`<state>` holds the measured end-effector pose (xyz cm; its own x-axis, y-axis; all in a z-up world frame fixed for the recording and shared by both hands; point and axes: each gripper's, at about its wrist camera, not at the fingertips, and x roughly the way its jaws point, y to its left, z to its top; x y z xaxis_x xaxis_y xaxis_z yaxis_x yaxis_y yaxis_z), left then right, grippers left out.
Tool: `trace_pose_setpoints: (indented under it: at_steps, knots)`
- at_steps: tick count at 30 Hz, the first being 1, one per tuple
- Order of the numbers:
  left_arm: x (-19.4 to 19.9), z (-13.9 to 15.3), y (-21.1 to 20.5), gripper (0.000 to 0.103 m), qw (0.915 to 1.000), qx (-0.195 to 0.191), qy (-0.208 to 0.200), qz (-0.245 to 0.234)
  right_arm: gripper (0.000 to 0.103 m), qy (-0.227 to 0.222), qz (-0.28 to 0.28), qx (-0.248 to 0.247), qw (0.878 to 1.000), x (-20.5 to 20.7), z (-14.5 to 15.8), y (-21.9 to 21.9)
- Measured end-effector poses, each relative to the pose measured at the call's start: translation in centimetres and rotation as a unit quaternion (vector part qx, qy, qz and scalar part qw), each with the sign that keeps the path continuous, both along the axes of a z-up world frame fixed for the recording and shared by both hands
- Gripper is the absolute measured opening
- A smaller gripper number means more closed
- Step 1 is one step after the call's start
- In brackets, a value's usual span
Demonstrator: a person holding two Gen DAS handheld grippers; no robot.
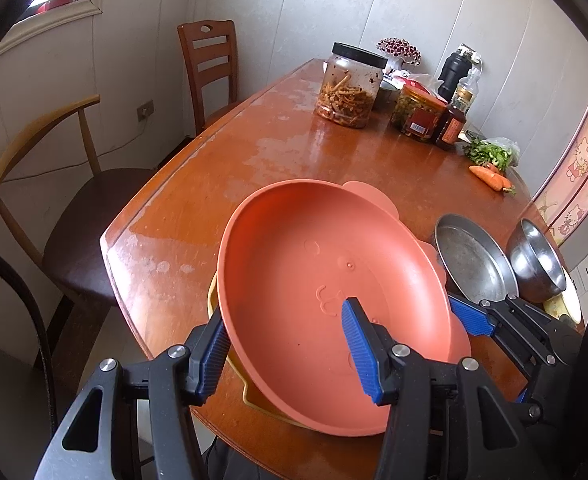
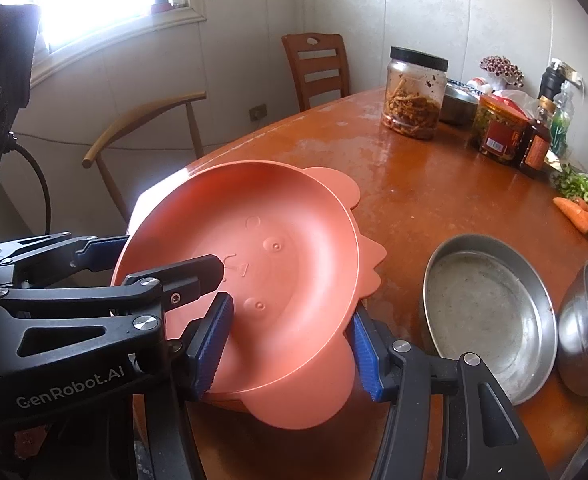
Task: Organize plates and bowls
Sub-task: 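Lift the orange plate with the left gripper over the shell bowl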
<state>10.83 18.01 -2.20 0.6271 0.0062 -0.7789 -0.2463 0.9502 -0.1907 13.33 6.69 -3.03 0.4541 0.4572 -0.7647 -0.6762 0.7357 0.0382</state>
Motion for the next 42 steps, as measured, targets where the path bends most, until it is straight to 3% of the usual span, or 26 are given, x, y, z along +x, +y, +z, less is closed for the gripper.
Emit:
trace_pose_setpoints:
  at_steps: [31,36,42]
  knots:
    - [-0.4,0.2,-0.4,0.055,0.9999,-0.004,0.011,-0.007,0.059,-0.004,-0.003,-0.001,1.000,-0.6,0.4,-0.9]
    - [-0.6,0.5,-0.4,0.055,1.0000,0.003,0.010,-0.001,0.067,-0.007,-0.008,-0.001,1.000,-0.8,0.6,-1.3]
    - [-0.8,0.6,-0.3,0.055,0.9999,0.006,0.011,0.008,0.067,-0.009,-0.017,0.008,1.000,-0.9,1.0,-2.4]
